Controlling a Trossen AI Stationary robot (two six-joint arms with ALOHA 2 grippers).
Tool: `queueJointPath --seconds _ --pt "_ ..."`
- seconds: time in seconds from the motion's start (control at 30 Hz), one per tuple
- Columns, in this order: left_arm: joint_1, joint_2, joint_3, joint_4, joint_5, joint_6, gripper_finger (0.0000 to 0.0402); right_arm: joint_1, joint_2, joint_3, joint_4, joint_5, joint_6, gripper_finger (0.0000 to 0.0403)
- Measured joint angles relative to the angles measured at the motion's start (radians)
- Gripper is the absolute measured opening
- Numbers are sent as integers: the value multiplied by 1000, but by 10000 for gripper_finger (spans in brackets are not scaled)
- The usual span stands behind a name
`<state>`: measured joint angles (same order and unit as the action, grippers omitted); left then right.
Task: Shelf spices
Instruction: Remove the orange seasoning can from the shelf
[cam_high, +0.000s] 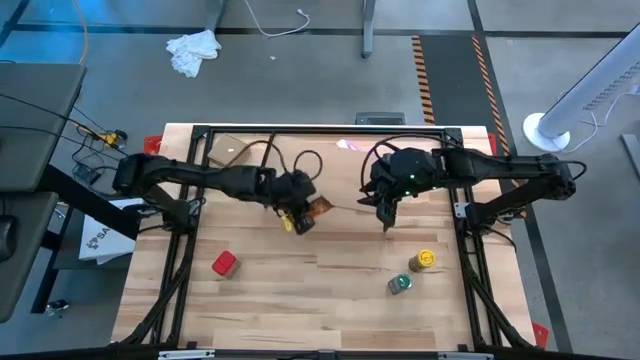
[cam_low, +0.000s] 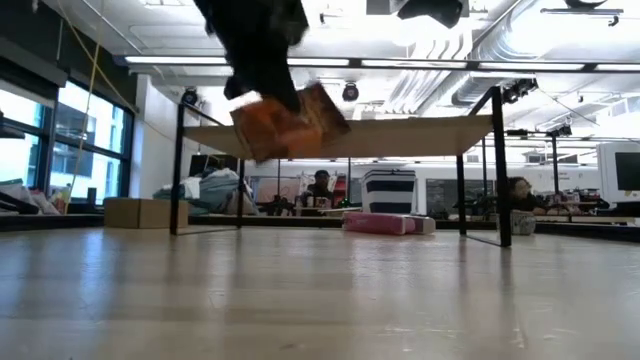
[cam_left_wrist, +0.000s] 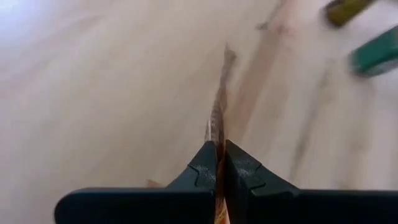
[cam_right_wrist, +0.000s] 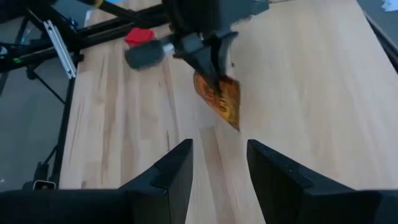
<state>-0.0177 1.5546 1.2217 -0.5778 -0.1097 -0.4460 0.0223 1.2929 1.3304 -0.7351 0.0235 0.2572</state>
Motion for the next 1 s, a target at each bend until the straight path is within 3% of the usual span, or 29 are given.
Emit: queueJointPath --seconds 0.07,0.13,0.33,0.57,0.63,0.9,1.0 --pt "-21 -48 0 -7 22 -33 0 0 -17 0 -10 19 5 146" --pt "-59 -103 0 -23 -26 -78 0 0 -29 0 -19 45 13 146" --pt "-255 -248 -80 -30 -406 -373 0 0 -41 0 -25 86 14 146" --pt "-530 -318 -269 -157 -830 -1009 0 -9 -35 0 -10 89 13 146" --pt "-576 -318 -291 -214 -905 -1135 0 -12 -35 0 -1 90 22 146" --pt "-610 -225 -299 -478 -786 -1356 0 -18 -35 0 4 96 89 146" --pt "-635 -182 -299 -491 -780 -1415 0 -18 -35 0 4 97 105 146"
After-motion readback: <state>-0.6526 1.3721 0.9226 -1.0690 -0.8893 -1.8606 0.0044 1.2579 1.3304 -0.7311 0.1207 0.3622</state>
